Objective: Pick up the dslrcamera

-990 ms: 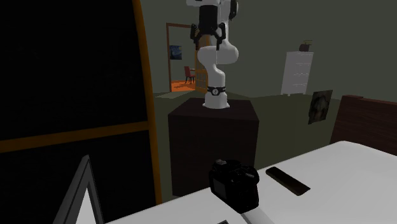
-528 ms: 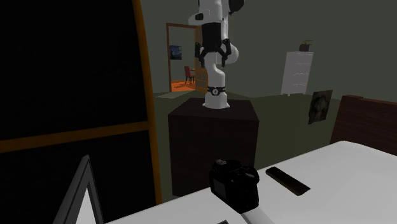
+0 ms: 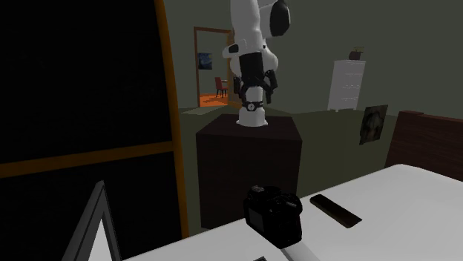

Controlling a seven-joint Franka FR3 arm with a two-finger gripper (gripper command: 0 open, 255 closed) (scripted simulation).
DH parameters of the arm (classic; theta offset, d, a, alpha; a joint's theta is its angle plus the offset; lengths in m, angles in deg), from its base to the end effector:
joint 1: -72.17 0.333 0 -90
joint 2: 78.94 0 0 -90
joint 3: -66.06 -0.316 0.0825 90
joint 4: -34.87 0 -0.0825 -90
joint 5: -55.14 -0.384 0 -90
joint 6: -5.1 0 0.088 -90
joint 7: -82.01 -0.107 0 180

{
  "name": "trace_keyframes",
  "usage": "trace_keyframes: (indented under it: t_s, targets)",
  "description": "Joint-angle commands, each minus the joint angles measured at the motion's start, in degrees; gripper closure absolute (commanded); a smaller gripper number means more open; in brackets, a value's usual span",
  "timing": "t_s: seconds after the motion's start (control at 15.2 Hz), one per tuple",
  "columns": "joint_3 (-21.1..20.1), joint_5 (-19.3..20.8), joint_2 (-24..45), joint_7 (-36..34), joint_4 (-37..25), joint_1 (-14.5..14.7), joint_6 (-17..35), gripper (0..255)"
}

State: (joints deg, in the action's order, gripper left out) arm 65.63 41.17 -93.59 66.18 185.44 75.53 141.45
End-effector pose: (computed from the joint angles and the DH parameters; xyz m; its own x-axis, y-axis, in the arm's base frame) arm 0.4142 0.0298 0.3350 0.9265 -0.3727 -0.0521 -0.3761 -0.9130 -0.1579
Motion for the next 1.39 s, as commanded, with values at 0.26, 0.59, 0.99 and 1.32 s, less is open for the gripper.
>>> trace_keyframes:
  t_s: [0.26,0.59,0.99,1.32]
  targets:
    - [-0.4,-11.6,13.9,2.2,-4.2,2.8,12.5,0]
    - [-2.7,-23.9,25.9,7.3,-11.0,3.1,19.7,0]
    - [-7.8,-36.0,39.9,12.7,-22.1,0.4,25.7,0]
    - [-10.7,-40.7,47.8,15.0,-29.2,-1.5,28.6,0]
